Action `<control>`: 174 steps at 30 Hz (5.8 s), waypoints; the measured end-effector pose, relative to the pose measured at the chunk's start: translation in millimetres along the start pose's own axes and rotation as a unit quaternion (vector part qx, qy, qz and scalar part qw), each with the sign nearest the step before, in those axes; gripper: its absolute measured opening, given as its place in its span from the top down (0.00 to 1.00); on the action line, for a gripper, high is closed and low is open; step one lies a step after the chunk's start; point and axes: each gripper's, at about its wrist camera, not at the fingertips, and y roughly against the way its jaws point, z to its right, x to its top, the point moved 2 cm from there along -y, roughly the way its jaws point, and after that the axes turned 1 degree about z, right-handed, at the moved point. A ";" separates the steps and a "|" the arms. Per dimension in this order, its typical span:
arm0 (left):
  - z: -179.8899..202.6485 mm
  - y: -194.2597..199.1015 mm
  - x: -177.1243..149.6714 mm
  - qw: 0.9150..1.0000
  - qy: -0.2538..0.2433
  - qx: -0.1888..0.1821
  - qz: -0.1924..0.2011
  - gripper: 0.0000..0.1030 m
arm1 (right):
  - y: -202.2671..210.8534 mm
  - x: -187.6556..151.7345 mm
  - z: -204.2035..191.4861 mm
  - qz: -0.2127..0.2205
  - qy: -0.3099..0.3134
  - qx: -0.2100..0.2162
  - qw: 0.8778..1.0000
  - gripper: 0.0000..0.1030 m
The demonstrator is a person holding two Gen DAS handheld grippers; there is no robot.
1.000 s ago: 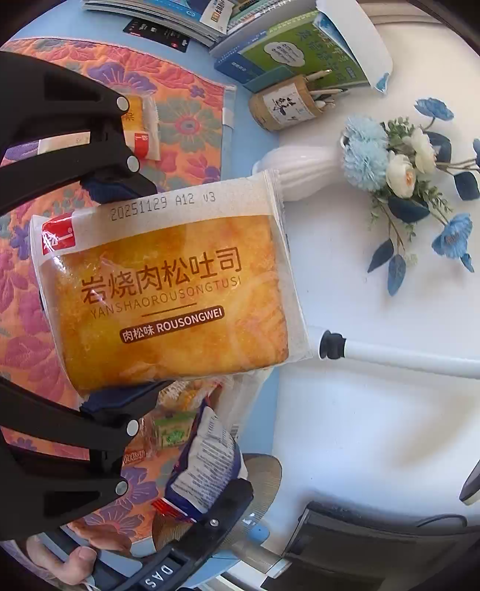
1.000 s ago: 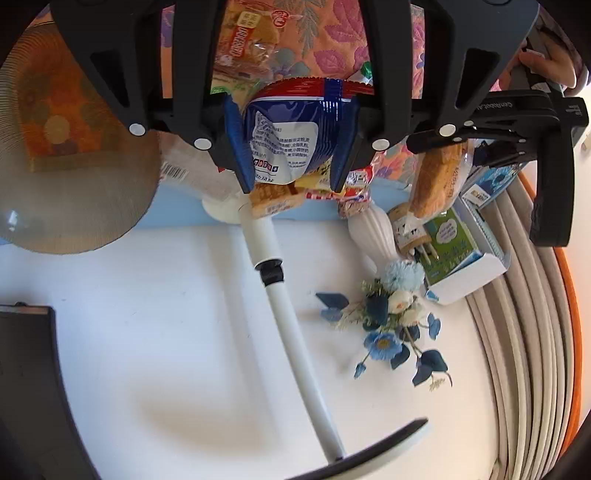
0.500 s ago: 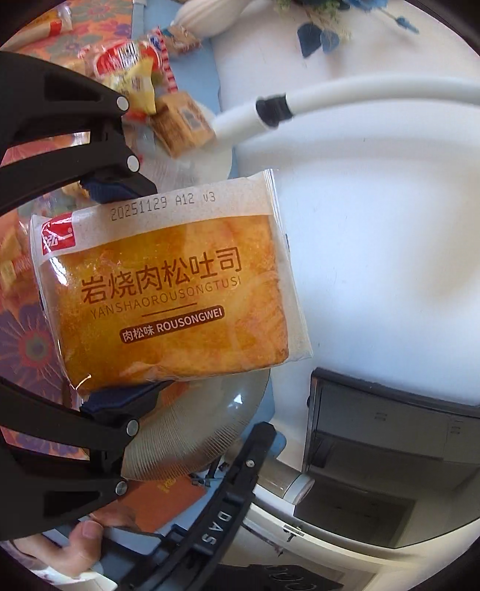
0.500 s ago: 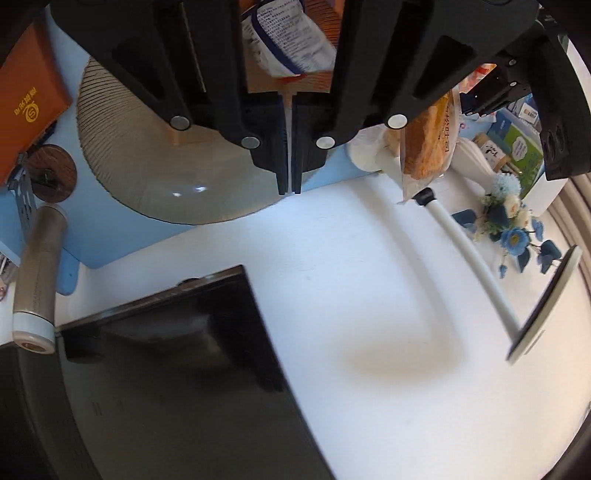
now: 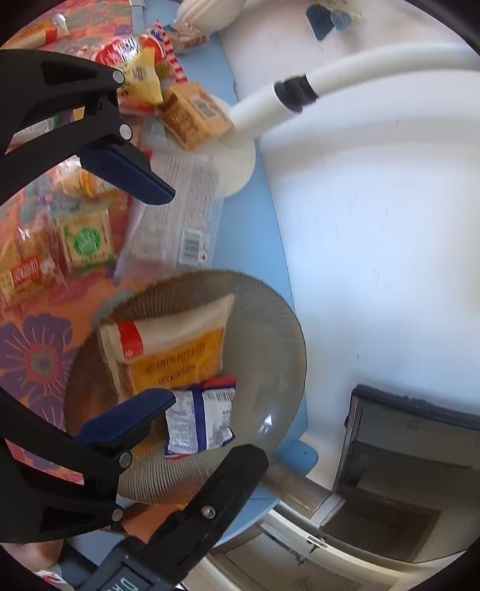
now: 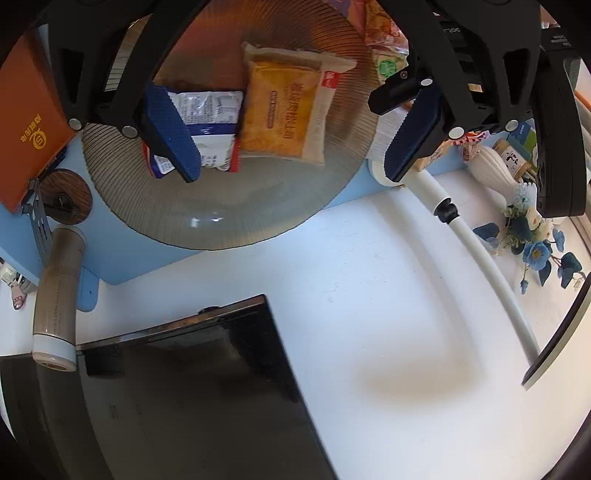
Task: Organize snacks
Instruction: 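Grasp a second orange bread loaf with the left tool, then lift the bread loaf with the left tool while the right tool grasps the green-white packet, then carry the bread loaf and green-white packet to the glass bowl and release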
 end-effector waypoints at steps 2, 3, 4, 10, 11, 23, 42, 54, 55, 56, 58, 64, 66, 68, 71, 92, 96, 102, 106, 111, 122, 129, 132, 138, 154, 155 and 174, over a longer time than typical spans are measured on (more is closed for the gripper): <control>-23.9 14.7 -8.9 1.000 0.011 0.017 0.007 0.05 | 6.8 -3.9 -22.9 0.005 0.014 0.013 1.000 0.03; -37.6 24.4 -14.8 1.000 0.019 0.023 0.010 0.05 | 10.3 -6.6 -35.4 0.008 0.022 0.018 1.000 0.03; -52.3 33.9 -20.1 0.999 0.028 0.029 0.012 0.05 | 13.2 -9.6 -48.4 0.010 0.031 0.023 0.999 0.03; -155.9 99.7 -63.3 0.991 0.096 0.094 0.028 0.05 | 19.1 -40.1 -128.6 -0.017 0.082 0.080 0.993 0.03; -171.5 109.4 -72.2 0.989 0.103 0.107 0.028 0.05 | 18.9 -47.8 -141.8 -0.022 0.089 0.089 0.992 0.03; -306.6 137.0 -194.3 0.961 0.210 0.177 -0.026 0.05 | -25.6 -148.4 -260.4 -0.124 0.193 0.139 0.963 0.03; -309.7 83.2 -233.7 0.959 0.189 0.213 -0.007 0.05 | -90.7 -221.2 -258.6 -0.203 0.225 0.012 0.953 0.03; -310.7 84.3 -233.5 0.958 0.186 0.217 -0.007 0.05 | -93.1 -221.4 -261.0 -0.199 0.225 0.008 0.954 0.03; -310.7 84.3 -233.5 0.958 0.186 0.217 -0.007 0.05 | -93.1 -221.2 -261.0 -0.199 0.225 0.008 0.954 0.03; -310.7 84.3 -233.5 0.958 0.186 0.217 -0.007 0.05 | -92.6 -221.1 -260.1 -0.199 0.225 0.008 0.954 0.03; -310.7 84.4 -233.3 0.958 0.186 0.217 -0.007 0.05 | -92.8 -220.8 -259.8 -0.199 0.225 0.008 0.954 0.03; -310.9 84.5 -233.6 0.958 0.185 0.217 -0.007 0.05 | -92.1 -221.2 -260.4 -0.199 0.225 0.008 0.954 0.03; -310.9 84.6 -233.6 0.958 0.186 0.217 -0.007 0.05 | -92.1 -221.3 -260.6 -0.199 0.225 0.008 0.954 0.03; -310.9 84.6 -233.5 0.958 0.186 0.217 -0.007 0.05 | -92.2 -221.2 -260.8 -0.199 0.225 0.008 0.954 0.03; -310.9 84.6 -233.6 0.958 0.186 0.217 -0.007 0.05 | -92.1 -221.2 -260.7 -0.199 0.225 0.008 0.954 0.03; -310.7 84.7 -233.6 0.958 0.186 0.216 -0.007 0.05 | -91.9 -221.6 -260.6 -0.198 0.225 0.007 0.954 0.03; -310.6 84.6 -233.5 0.958 0.186 0.216 -0.007 0.05 | -91.9 -221.6 -260.6 -0.198 0.225 0.007 0.954 0.03; -310.5 84.6 -233.6 0.958 0.186 0.216 -0.007 0.05 | -91.8 -221.4 -260.4 -0.198 0.225 0.007 0.954 0.03; -310.4 84.6 -233.7 0.958 0.186 0.216 -0.007 0.05 | -91.8 -221.6 -260.5 -0.198 0.225 0.007 0.954 0.03; -310.5 84.7 -233.6 0.958 0.186 0.216 -0.007 0.05 | -91.8 -221.6 -260.5 -0.198 0.224 0.007 0.954 0.03; -310.4 84.8 -233.6 0.958 0.187 0.216 -0.007 0.05 | -91.7 -221.6 -260.5 -0.198 0.224 0.007 0.954 0.03; -309.7 85.1 -233.1 0.958 0.187 0.217 -0.007 0.05 | -87.2 -221.0 -258.2 -0.197 0.218 0.015 0.956 0.03; -311.6 88.6 -233.4 0.958 0.194 0.212 0.005 0.08 | -76.3 -213.3 -246.6 -0.172 0.186 0.020 0.967 0.50; -322.3 106.7 -238.0 0.945 0.237 0.222 0.051 0.28 | -70.8 -202.5 -223.2 -0.164 0.113 0.062 0.978 0.50; -327.0 109.4 -241.9 0.941 0.253 0.216 0.057 0.28 | -58.9 -200.8 -211.4 -0.165 0.071 0.103 0.978 0.49; -327.2 109.4 -242.2 0.941 0.254 0.216 0.056 0.28 | -58.2 -201.0 -210.7 -0.166 0.067 0.107 0.978 0.49; -321.1 138.4 -246.8 0.920 0.263 0.262 0.125 0.28 | 1.4 -169.0 -159.3 -0.118 -0.052 0.186 0.974 0.49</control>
